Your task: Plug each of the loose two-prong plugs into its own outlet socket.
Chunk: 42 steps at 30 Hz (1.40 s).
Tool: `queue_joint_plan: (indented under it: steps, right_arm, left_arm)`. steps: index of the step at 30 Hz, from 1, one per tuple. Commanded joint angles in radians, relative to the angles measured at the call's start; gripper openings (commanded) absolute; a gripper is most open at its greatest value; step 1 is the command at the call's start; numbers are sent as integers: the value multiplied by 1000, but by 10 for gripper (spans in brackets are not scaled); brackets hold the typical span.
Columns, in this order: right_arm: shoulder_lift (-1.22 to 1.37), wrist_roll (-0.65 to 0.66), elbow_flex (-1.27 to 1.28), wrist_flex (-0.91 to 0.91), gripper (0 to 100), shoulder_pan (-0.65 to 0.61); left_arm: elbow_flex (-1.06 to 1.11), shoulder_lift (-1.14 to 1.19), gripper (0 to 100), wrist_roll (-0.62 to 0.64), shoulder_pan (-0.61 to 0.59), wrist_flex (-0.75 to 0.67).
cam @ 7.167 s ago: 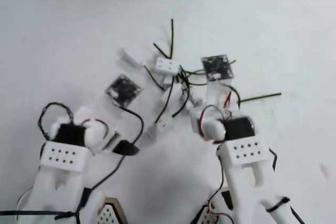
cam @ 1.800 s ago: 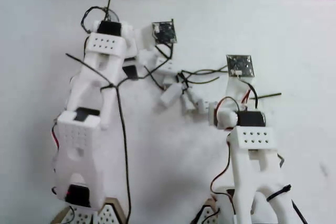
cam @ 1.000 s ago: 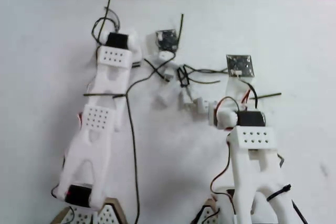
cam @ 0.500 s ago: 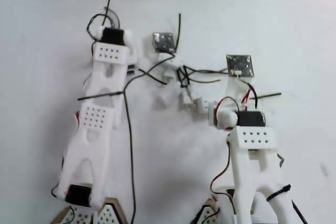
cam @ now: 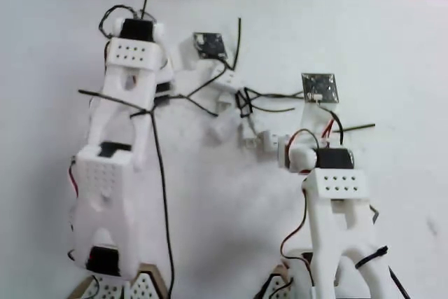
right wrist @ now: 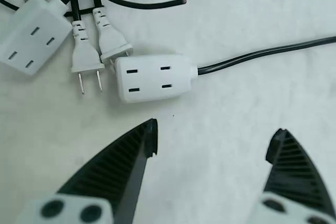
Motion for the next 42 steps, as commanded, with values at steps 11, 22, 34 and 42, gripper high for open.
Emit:
queue_joint_plan:
  steps: [11,22,34,42]
  right_arm:
    - [1,9,-6,-18,330,-7]
    - [1,9,6,-35,330,-7]
    - [1,9,8,-41,330,-7]
    - [1,9,8,-41,330,-7]
  left_arm:
    - [54,-19,328,-77,-77,-313]
    - [54,165,281,-110,-88,-443]
    - [54,205,124,-118,-79,-327]
    - [54,122,22,-118,-50,-158]
